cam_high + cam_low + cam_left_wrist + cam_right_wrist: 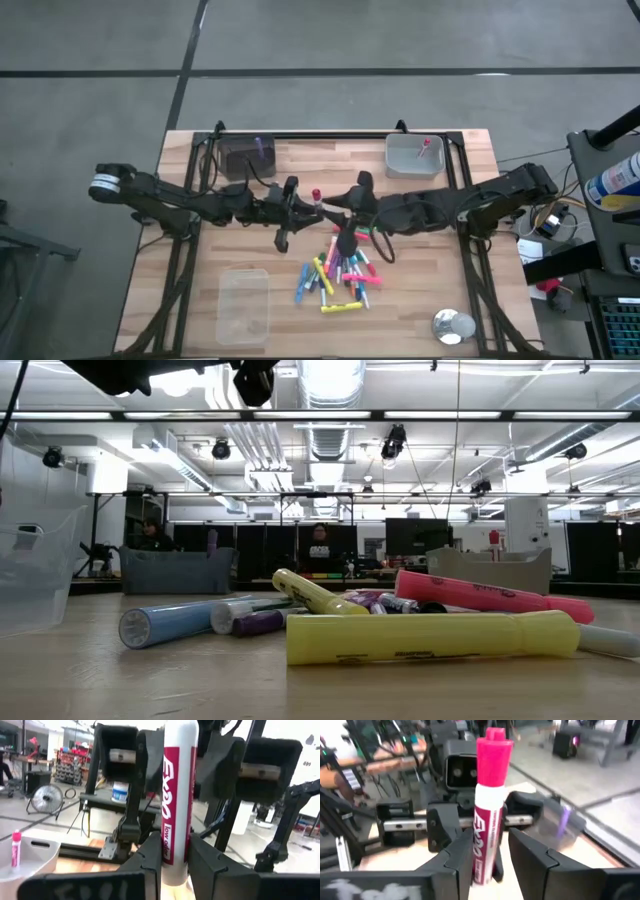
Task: Pick & Place Markers
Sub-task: Put the red marker pen into the gray bin
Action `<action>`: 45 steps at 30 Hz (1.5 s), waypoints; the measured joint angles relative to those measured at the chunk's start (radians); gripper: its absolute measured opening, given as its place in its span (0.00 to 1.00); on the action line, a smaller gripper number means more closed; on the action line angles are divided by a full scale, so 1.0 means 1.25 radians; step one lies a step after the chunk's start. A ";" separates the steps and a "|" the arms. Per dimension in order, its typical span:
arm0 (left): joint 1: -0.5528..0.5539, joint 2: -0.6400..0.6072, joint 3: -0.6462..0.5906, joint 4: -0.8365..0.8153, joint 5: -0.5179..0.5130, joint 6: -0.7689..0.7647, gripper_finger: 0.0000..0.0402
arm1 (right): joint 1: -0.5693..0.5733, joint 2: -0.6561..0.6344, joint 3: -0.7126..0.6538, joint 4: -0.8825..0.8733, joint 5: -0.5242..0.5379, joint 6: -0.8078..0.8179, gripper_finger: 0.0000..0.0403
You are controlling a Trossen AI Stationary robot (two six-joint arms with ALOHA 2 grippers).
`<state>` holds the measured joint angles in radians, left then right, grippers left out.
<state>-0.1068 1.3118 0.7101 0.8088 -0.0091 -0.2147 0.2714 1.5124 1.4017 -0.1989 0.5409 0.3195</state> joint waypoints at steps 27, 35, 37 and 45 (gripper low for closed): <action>0.000 -0.001 0.000 -0.160 -0.011 0.062 0.15 | -0.189 0.243 0.767 -0.916 -0.509 0.269 0.31; 0.003 -0.001 0.000 -0.213 -0.012 0.023 0.15 | -0.239 0.265 0.728 -0.934 -0.601 0.299 0.31; 0.003 -0.001 0.000 -0.239 -0.012 0.002 0.15 | -0.240 0.262 0.729 -0.932 -0.601 0.298 0.31; 0.008 0.000 0.009 -0.311 0.010 -0.066 0.15 | -0.238 0.258 0.706 -0.955 -0.601 0.298 0.31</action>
<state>-0.0971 1.3117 0.7216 0.4206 0.0040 -0.2975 -0.0257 1.8347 2.2837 -1.3922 -0.2100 0.6920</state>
